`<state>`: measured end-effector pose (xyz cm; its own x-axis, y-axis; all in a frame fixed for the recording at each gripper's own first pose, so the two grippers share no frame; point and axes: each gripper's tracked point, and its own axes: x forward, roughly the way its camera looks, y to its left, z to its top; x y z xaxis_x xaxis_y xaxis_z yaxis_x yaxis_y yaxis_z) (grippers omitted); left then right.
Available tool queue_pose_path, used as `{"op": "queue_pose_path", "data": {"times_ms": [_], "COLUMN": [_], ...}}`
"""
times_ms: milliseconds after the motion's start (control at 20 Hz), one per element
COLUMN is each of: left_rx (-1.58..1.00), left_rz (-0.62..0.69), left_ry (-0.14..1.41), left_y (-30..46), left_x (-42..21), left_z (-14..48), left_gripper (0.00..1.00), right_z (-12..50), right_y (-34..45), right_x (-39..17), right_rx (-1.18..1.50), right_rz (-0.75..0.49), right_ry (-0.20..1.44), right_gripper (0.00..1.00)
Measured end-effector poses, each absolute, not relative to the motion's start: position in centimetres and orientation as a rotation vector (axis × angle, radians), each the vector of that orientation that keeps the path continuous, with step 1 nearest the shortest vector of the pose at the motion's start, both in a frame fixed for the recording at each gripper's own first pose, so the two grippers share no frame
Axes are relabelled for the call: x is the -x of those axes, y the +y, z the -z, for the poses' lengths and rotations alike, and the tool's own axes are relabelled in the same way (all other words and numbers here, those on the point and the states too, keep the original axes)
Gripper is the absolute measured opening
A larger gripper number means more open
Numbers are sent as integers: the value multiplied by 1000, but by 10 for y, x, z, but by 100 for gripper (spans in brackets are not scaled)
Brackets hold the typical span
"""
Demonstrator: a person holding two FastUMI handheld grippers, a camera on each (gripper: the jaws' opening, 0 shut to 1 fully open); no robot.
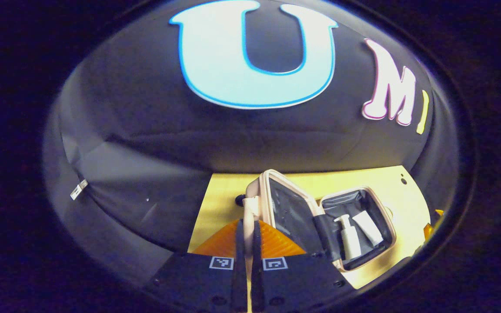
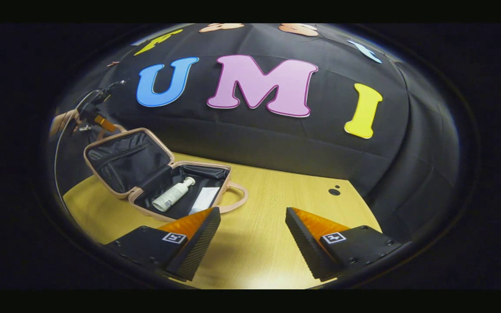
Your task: First open the suitcase, pack the skin care products into it, and then close the suitcase.
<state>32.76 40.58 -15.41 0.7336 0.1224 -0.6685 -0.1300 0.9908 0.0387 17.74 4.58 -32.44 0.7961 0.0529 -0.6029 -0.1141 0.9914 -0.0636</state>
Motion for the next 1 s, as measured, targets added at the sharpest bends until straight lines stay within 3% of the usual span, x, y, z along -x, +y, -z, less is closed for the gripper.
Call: {"op": "queue_pose_path", "data": {"times_ms": [150,350,700,1000], "left_rx": [45,104,237,389], "left_rz": [-54,41,186,226], "left_ry": [653,579,521,526], "left_y": [371,316,201,109], "left_x": [-314,-318,-338,-356], "left_z": [102,67,66,108], "left_gripper": [10,10,10,9], "right_z": [320,321,324,338], "right_y": [36,15,-15,-52], "right_x": [-177,-176,-173,-181], "right_rx": [73,54,37,32], "right_rz": [-64,-34,-6,23], "right_ry": [635,641,645,641], "right_gripper": [100,96,96,96]}}
